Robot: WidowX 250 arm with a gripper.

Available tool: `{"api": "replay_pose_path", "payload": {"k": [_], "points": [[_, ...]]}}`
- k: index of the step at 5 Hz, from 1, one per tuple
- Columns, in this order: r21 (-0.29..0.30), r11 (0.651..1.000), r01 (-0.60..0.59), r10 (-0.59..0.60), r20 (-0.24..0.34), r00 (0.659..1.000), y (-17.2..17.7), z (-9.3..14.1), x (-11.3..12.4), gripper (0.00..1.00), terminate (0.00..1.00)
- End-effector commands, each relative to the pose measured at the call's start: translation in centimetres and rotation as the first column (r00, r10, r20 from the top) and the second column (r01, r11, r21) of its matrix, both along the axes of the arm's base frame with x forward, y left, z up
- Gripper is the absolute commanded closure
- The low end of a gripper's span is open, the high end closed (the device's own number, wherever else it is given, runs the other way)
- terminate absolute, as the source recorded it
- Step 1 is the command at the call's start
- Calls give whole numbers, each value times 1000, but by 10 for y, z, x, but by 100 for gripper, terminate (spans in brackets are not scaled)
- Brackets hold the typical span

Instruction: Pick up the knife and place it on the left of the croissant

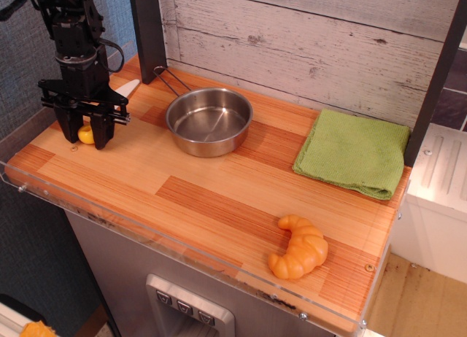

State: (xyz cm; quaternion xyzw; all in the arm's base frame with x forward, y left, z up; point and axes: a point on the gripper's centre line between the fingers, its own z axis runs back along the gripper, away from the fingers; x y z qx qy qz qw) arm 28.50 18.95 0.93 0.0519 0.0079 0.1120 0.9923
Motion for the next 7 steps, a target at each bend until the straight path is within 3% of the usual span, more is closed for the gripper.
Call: {"api": "replay_pose_path", "payload": {"k": [1,2,3,4,5,7], "points": [[43,998,-36,28,158,987,-27,85,-6,100,0],[31,999,-24,17,231,973,-60,122,-13,100,0],[21,994,111,-113,218,969,-109,124,-9,100,0],[16,976,217,-217,159,963,-159,99,-11,100,0],[-1,959,283,-281,109,954,-185,77,-19,100,0],[-72,971,227,-227,15,974,-205,46,-36,100,0]]}}
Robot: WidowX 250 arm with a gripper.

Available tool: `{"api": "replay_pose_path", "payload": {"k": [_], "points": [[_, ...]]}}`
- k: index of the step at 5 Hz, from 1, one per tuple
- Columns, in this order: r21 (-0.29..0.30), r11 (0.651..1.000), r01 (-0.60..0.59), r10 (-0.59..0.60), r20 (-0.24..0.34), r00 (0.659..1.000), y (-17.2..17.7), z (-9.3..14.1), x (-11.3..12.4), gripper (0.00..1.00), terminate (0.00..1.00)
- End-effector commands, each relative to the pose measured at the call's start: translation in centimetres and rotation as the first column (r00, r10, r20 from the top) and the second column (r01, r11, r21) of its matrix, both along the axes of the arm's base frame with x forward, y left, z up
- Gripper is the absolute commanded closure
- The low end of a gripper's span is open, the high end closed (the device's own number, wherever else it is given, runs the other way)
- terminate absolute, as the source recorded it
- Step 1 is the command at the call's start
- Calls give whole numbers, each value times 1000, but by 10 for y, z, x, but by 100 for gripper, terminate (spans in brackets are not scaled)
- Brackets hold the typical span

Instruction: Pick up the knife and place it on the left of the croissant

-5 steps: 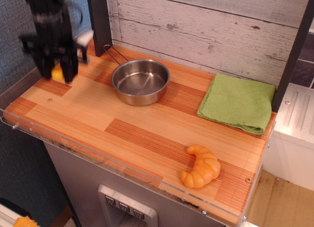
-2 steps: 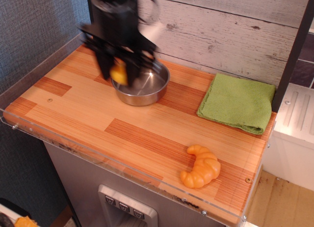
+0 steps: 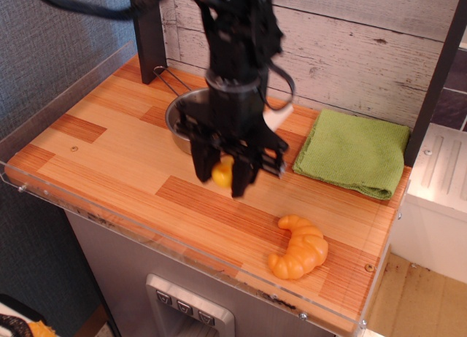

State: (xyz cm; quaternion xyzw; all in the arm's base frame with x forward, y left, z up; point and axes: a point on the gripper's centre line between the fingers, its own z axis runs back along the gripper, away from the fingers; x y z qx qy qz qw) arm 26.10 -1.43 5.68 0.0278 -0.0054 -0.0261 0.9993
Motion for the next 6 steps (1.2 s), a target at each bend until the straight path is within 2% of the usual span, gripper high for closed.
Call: {"api": "replay_pose_path", "payload": {"k": [1,3,4,5,6], "points": [[-33,992,-120,117,-87,989,5,-25,-25,100,0],[-27,992,-125,121,-132,984,20,-40,-30,100,0],[-45,995,-91,85,-115,990,18,-38,-29,0,0],[-66,998,-8,4,-64,998,12,-28,-28,0,0],[-54,999,11,-6,91,996,13,9,-28,0,0]]}}
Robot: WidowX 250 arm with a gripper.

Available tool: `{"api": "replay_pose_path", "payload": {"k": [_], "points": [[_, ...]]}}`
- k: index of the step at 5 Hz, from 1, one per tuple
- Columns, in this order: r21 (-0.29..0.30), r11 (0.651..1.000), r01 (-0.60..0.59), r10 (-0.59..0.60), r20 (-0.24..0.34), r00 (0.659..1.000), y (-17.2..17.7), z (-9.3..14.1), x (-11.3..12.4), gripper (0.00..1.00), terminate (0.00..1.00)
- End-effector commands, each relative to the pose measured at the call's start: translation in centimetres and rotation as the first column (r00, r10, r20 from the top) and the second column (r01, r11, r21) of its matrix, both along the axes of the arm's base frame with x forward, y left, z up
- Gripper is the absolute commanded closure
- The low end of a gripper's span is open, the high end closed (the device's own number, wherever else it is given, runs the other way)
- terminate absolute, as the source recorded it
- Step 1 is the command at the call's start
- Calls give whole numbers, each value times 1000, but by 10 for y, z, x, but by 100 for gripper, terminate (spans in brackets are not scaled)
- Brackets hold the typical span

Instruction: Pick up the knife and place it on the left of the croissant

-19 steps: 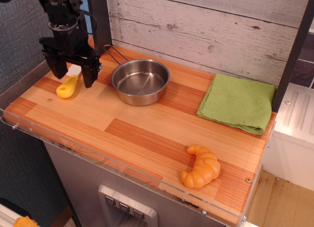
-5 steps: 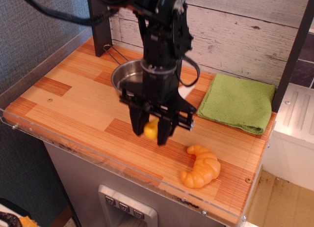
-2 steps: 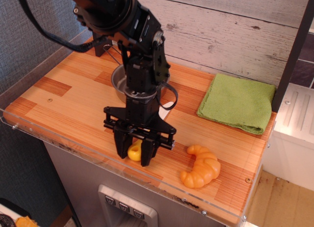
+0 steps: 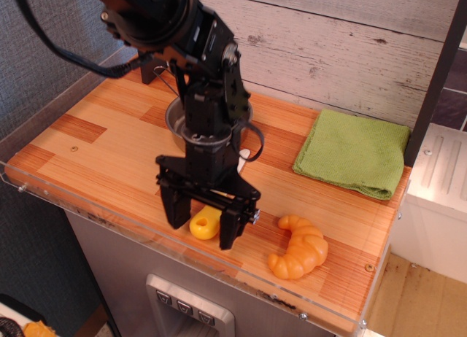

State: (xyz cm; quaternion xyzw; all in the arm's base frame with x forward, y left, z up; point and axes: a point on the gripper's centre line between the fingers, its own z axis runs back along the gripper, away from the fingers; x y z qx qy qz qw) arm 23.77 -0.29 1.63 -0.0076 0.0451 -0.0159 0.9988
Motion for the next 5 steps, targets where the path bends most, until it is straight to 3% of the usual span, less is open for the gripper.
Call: {"api": "replay_pose_path", "payload": {"k": [1,2,5], "points": [[69,996,-50,29,283,959,17,85,-2,0,0],[74,989,-129,102,295,950,33,97,10,0,0],[38,993,-110,98,230,968,37,88,20,0,0]]}}
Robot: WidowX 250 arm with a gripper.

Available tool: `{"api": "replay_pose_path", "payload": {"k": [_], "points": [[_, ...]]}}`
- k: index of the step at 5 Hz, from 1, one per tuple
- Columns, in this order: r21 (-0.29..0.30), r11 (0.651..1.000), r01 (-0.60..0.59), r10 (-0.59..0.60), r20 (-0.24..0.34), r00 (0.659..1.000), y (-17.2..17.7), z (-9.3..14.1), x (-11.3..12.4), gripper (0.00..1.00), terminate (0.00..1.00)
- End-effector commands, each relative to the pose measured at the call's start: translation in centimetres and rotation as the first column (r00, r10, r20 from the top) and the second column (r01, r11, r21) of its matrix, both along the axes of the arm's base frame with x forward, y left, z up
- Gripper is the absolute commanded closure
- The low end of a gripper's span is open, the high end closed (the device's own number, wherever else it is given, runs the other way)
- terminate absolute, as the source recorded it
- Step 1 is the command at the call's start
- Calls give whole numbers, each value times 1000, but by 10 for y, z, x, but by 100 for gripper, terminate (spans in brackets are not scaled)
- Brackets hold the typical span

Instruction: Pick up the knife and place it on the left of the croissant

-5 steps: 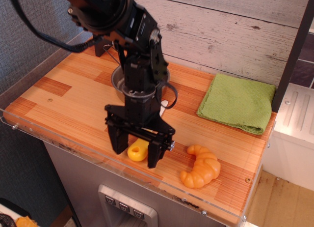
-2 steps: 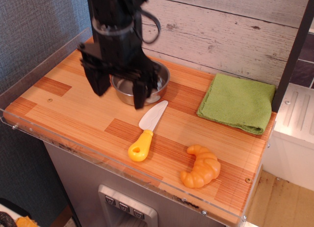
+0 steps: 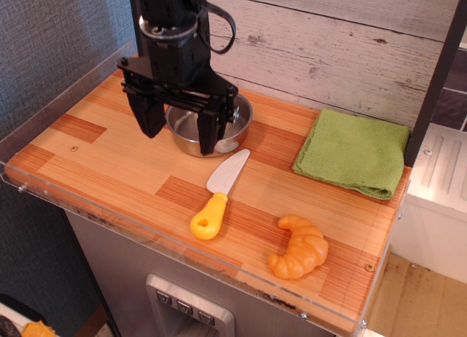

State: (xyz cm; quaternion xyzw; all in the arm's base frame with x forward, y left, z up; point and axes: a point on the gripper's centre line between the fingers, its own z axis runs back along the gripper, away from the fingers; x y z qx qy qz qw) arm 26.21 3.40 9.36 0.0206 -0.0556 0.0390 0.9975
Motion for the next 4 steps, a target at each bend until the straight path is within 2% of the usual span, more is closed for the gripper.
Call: {"api": "replay_pose_path", "payload": {"k": [1,3,4], "points": [[-13,1000,29,-29,5,1000,0,8,-4,0,0],[-13,1000,29,-29,5,1000,0,8,-4,0,0],[-13,1000,29,-29,5,1000,0,8,-4,0,100]]}}
